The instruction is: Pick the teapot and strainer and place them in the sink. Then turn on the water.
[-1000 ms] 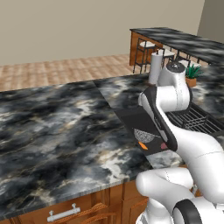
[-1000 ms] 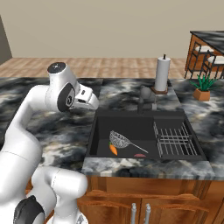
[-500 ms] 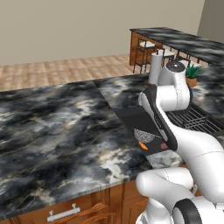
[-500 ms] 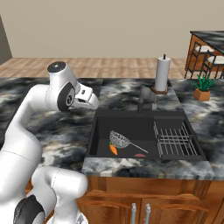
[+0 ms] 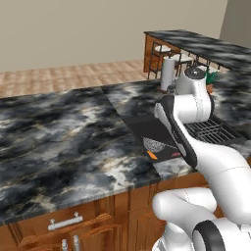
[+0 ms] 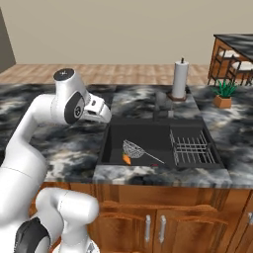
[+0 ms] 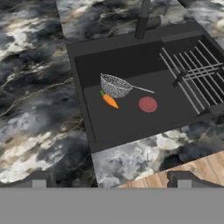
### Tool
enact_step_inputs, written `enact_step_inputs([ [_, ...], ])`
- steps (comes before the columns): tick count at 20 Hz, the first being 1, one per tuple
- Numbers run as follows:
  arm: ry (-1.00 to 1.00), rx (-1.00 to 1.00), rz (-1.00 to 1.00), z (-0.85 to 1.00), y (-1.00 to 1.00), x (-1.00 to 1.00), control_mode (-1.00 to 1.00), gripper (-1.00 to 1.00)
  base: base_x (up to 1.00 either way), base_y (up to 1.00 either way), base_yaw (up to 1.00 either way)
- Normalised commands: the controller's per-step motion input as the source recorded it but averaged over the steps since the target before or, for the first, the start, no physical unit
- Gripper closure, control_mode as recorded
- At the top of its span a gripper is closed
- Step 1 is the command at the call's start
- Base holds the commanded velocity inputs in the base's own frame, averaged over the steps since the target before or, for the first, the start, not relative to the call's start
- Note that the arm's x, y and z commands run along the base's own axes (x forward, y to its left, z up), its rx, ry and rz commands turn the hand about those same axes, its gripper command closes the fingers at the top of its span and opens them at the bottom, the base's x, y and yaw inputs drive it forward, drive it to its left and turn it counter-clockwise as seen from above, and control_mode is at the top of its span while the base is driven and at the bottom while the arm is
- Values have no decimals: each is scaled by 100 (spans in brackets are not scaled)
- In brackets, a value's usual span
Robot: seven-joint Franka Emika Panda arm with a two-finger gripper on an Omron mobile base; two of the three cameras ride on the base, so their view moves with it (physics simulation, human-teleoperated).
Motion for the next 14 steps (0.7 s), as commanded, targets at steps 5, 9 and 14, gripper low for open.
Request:
enact_step_inputs([
  [5, 0, 0, 0, 0, 0, 0, 100, -100, -100, -75, 16],
  [9, 0, 0, 0, 0, 0, 0, 100, -100, -86, -65, 23],
  [14, 0, 0, 0, 0, 0, 0, 100, -100, -25, -88, 37],
])
